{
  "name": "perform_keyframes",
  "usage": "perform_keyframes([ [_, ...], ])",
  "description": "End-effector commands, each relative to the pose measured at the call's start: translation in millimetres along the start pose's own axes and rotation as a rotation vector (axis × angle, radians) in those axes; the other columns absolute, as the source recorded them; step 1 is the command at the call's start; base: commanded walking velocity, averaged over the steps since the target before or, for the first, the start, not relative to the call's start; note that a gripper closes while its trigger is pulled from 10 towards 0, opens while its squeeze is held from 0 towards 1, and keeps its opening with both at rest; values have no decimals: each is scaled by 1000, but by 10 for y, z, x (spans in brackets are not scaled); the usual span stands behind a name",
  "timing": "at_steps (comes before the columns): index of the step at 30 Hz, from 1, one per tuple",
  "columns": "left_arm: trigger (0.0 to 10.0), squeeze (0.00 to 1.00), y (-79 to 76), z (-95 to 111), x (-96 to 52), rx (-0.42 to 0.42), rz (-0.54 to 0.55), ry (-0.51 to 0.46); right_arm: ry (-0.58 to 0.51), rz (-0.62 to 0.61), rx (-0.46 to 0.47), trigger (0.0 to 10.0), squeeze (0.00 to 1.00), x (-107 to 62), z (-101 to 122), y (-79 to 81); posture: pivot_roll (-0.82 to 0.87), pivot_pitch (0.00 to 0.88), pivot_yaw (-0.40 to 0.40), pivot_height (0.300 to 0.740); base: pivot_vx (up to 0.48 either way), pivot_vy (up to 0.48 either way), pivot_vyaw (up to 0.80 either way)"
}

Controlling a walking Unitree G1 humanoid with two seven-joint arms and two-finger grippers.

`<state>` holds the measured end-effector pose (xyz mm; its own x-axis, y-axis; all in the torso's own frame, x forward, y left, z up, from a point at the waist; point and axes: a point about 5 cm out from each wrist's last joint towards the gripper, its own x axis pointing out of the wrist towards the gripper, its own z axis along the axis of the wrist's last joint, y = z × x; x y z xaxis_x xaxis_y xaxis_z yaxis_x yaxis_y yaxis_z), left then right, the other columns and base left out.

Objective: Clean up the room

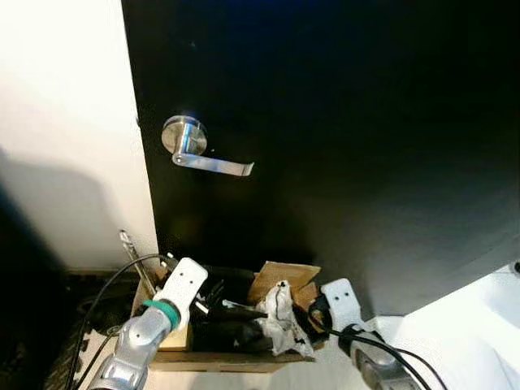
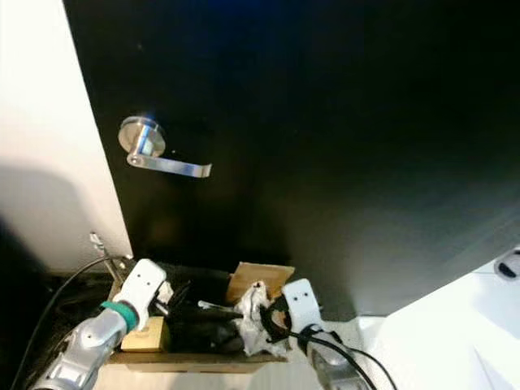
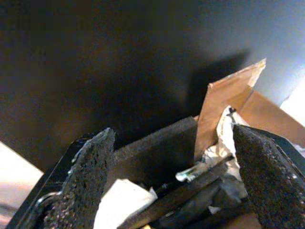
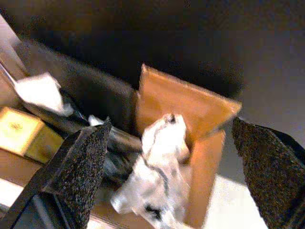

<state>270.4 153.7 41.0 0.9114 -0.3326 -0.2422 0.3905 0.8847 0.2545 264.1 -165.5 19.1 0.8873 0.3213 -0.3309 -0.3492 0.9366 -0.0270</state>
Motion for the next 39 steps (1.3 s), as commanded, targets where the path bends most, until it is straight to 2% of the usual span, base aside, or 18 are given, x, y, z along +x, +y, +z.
perform_keyframes([
  [1,10000,1000,-25,-5,-34,-23,-9,-7,-22,-9,34,10000,914,-44,17,-41,-25,104,-127,740,0,0,0],
  [2,10000,537,14,-7,-77,6,39,0,-29,-48,0,10000,102,-78,33,-82,-38,106,-136,740,0,0,0],
  [3,10000,0,58,7,-122,29,86,-1,-44,-92,-19,10000,0,-116,63,-125,-38,106,-136,740,0,0,0],
  [5,10000,0,94,33,-165,42,123,-14,-62,-128,-21,10000,0,-153,94,-158,-42,107,-138,740,0,0,0],
  [8,10000,0,133,107,-239,28,168,-48,-109,-182,33,10000,0,-224,155,-196,-48,110,-145,740,0,0,0],
  [10,10000,0,167,256,-373,34,223,-119,-181,-260,73,10000,0,-362,233,-227,-56,110,-154,740,0,0,0],
  [14,10000,0,196,331,-447,45,264,-159,-210,-298,82,10000,0,-439,257,-240,-57,110,-154,740,0,0,0],
  [15,10000,0,194,376,-516,45,277,-183,-224,-327,92,10000,0,-520,246,-242,-59,112,-158,740,0,0,0],
  [20,10000,0,127,396,-595,43,249,-197,-203,-335,90,10000,0,-613,196,-216,-65,114,-164,740,0,0,0],
  [29,10000,0,-4,447,-781,47,118,-207,-168,-300,67,10000,0,-698,209,-172,-73,119,-186,740,0,0,0],
  [36,10000,0,81,493,-768,4,202,-209,-169,-312,85,10000,0,-731,173,-186,-41,104,-164,740,0,0,0],
  [38,10000,0,87,483,-717,-25,230,-199,-166,-323,97,10000,0,-713,164,-195,-24,82,-144,740,0,0,0],
  [39,10000,0,86,482,-627,-48,254,-192,-163,-342,118,10000,0,-676,156,-217,-10,48,-122,740,0,0,0],
])
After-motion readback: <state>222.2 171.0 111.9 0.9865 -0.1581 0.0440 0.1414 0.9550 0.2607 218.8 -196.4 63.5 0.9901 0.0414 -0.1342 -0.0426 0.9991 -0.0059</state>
